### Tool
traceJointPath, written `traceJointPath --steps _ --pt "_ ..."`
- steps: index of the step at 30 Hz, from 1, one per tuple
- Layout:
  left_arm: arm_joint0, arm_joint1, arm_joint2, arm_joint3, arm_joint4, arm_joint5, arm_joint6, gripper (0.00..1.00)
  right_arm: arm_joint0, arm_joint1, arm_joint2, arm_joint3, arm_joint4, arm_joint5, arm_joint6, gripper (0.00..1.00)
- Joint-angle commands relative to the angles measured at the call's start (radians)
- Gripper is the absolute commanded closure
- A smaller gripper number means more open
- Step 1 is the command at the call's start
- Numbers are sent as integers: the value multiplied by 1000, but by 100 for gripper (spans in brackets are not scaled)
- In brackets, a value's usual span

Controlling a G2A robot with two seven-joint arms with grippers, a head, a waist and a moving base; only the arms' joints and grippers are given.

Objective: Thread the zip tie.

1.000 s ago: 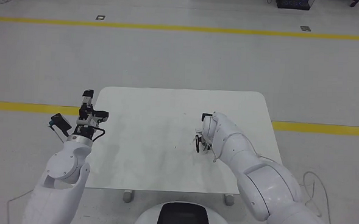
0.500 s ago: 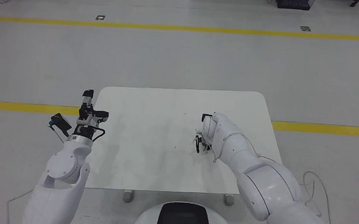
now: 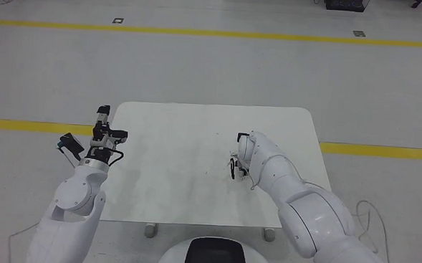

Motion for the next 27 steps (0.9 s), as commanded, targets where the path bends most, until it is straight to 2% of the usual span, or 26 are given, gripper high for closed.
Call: traceJointPath --steps 1,9,18,23,27 --pt "0 0 0 0 0 0 0 0 5 0 0 0 -2 0 -6 100" --pt "0 0 0 0 0 0 0 0 15 -4 7 -12 0 0 -20 100" --pt "0 0 0 0 0 0 0 0 8 2 13 -70 -4 0 -23 100" --pt "0 0 0 0 0 0 0 0 -12 10 19 -131 -20 0 -16 100" --pt "0 0 0 0 0 0 0 0 -53 23 32 -228 -52 0 -1 100"
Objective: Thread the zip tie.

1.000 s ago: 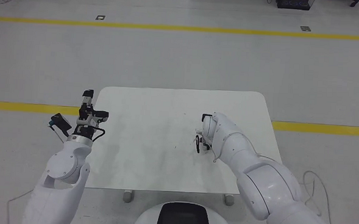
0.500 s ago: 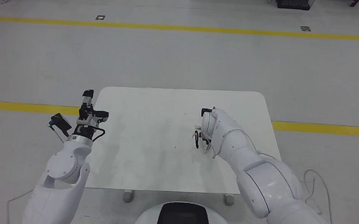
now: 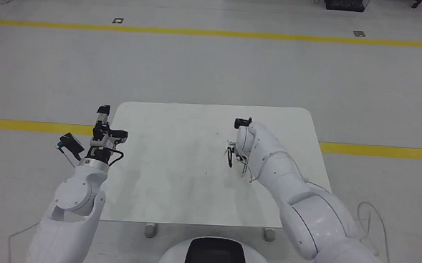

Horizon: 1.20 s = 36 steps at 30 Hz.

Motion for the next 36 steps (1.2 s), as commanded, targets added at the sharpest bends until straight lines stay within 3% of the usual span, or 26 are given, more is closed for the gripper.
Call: traceJointPath --steps 1,6,11,14,17,20,23,29,36 --pt "0 0 0 0 0 0 0 0 -28 7 9 -63 -21 0 12 100" --pt "0 0 0 0 0 0 0 0 -151 34 52 -310 -101 0 89 100" --pt "0 0 0 0 0 0 0 0 -393 72 109 -765 -198 -9 202 100" --pt "0 0 0 0 0 0 0 0 -523 94 152 -987 -203 -98 230 100" --pt "0 0 0 0 0 0 0 0 -610 112 202 -1115 -174 -207 226 100" --pt "0 0 0 0 0 0 0 0 -657 127 250 -1176 -118 -313 218 100" --pt "0 0 0 0 0 0 0 0 -674 140 300 -1189 -33 -417 223 100" --pt "0 0 0 0 0 0 0 0 -644 173 411 -1092 205 -680 283 100" --pt "0 0 0 0 0 0 0 0 -589 251 403 -1032 513 -680 401 100"
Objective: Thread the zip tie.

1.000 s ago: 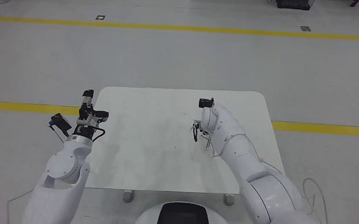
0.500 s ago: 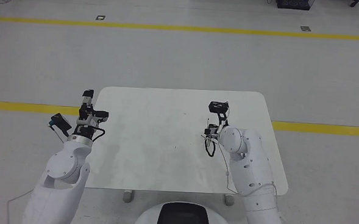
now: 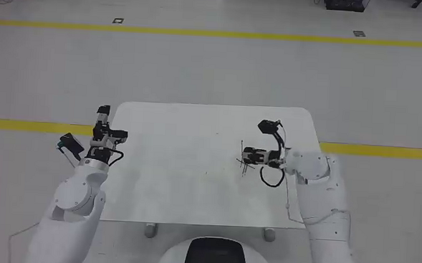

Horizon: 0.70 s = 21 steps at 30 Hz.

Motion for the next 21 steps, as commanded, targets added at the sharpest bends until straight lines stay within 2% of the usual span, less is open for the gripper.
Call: traceJointPath --steps 1,6,13,15,21 --pt "0 0 0 0 0 0 0 0 8 30 -15 11 83 -1 22 100" --pt "0 0 0 0 0 0 0 0 27 91 -71 15 236 -1 58 100" --pt "0 0 0 0 0 0 0 0 61 168 -173 41 338 -1 57 100" --pt "0 0 0 0 0 0 0 0 81 192 -217 52 313 -1 55 100" --pt "0 0 0 0 0 0 0 0 81 192 -217 52 313 -1 55 100"
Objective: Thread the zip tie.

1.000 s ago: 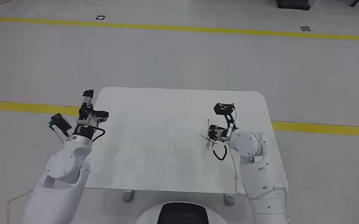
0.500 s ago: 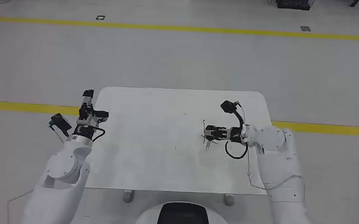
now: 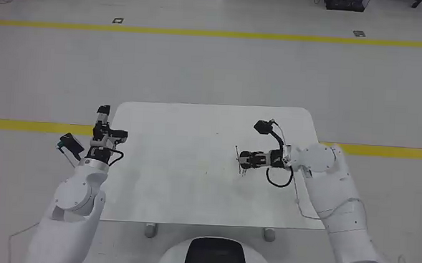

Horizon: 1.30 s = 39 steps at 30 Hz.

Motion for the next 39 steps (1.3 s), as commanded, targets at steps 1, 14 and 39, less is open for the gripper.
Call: traceJointPath --steps 1,14,39 --pt "0 0 0 0 0 0 0 0 0 0 0 0 0 0 0 100" --pt "0 0 0 0 0 0 0 0 -96 15 36 -90 122 0 -174 100" --pt "0 0 0 0 0 0 0 0 -189 77 -15 -159 274 0 -344 100"
